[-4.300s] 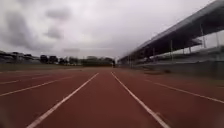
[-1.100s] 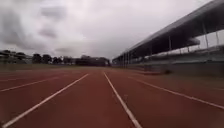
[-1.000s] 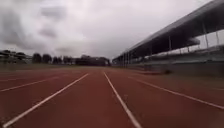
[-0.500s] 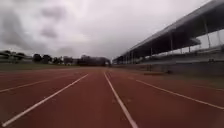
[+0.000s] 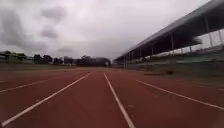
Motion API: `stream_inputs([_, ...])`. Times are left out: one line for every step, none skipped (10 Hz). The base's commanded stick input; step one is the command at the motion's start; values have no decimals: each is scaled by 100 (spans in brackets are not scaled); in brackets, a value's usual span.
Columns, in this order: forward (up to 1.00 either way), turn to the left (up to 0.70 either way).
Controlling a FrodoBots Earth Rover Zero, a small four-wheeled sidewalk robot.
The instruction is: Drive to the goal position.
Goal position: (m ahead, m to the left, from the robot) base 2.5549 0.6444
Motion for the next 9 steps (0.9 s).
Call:
stream_inputs([50, 0])
stream_inputs([50, 0])
stream_inputs([50, 0])
stream_inputs([50, 0])
stream_inputs([50, 0])
stream_inputs([50, 0])
stream_inputs([50, 0])
stream_inputs([50, 0])
stream_inputs([50, 0])
